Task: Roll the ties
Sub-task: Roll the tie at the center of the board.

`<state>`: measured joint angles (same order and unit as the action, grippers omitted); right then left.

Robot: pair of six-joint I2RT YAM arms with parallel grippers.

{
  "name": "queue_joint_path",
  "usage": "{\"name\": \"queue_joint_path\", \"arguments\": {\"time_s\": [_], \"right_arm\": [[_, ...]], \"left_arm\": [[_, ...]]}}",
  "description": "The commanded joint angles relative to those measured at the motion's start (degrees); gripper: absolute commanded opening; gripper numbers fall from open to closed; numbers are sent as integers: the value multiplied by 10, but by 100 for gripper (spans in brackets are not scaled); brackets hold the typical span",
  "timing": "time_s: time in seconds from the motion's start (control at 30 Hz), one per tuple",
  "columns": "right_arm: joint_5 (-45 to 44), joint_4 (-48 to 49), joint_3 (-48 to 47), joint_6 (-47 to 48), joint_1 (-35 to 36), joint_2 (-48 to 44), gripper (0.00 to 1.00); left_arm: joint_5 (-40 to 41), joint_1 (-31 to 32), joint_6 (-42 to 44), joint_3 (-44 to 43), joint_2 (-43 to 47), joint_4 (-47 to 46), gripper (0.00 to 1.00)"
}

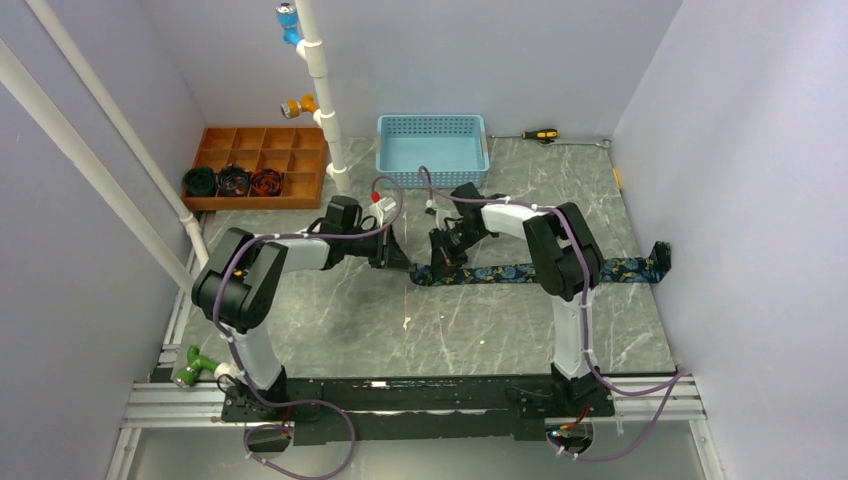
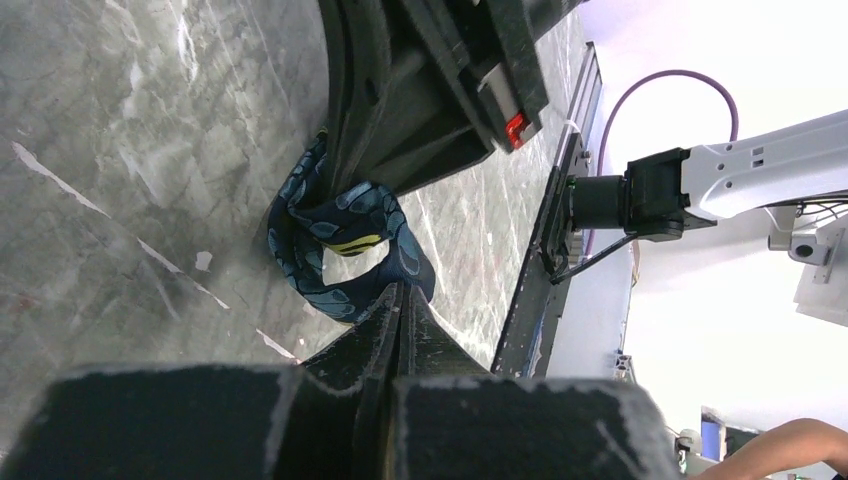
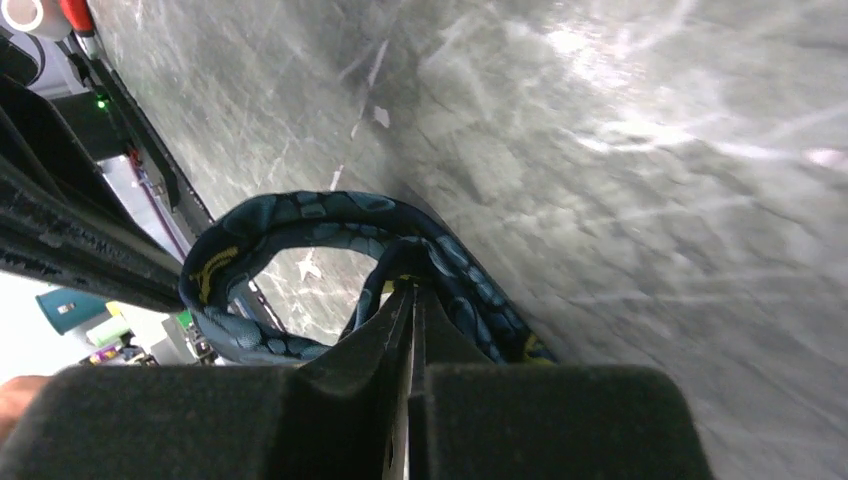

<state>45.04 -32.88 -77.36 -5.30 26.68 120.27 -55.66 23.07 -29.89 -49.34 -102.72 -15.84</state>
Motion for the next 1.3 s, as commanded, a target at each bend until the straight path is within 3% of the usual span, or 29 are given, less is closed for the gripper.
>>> {"name": "queue_joint_path", "arguments": {"time_s": [0.0, 0.27, 0.47, 0.53, 0.77, 1.27], "right_arm": [[-14, -45, -29, 34, -31, -33, 10], [10, -113, -27, 85, -80, -63, 24], [71, -130, -4, 91, -94, -101, 48], [92, -131, 2, 87, -94, -97, 51], [116, -121, 4, 55, -90, -53, 53], [61, -94, -7, 20, -81, -14, 49]], "left_arm": [[-15, 5, -7, -21, -10, -13, 3], [-17, 25, -20, -53, -43, -24, 4], [-15, 44, -37, -86, -83, -32, 5], [-16, 51, -44, -97, -99, -36, 5], [-18, 59, -69, -118, -145, -57, 5], [-29, 77, -99, -145, -183, -84, 6]]}}
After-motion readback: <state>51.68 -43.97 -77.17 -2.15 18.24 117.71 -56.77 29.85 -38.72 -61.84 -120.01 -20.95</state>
